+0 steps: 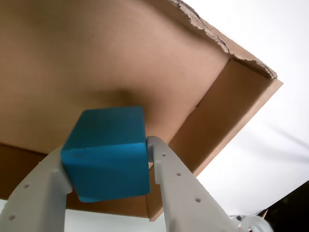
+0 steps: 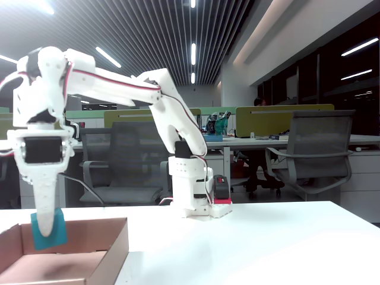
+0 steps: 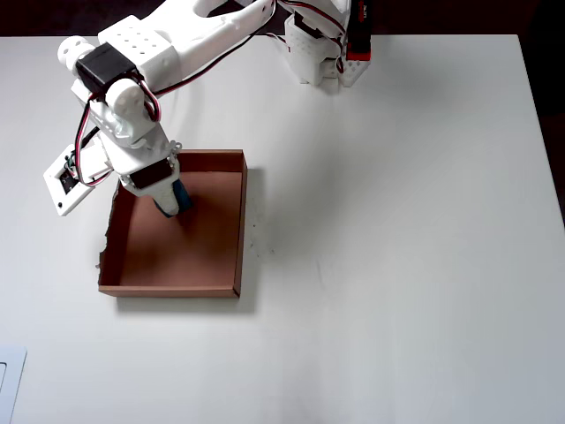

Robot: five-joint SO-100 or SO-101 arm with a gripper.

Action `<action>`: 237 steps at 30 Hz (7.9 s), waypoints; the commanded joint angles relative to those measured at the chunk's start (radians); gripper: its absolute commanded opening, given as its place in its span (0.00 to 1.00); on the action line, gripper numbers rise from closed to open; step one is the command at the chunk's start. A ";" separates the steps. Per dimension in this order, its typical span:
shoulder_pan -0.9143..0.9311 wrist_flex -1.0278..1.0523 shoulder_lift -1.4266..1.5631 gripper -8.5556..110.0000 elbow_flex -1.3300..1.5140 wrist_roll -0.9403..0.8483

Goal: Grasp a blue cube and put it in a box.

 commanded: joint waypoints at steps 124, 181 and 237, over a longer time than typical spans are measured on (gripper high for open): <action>-0.436 -0.127 1.833 0.28 1.574 -0.299; -0.635 -0.198 2.256 0.28 2.172 -0.258; -0.635 -0.198 2.256 0.28 2.172 -0.255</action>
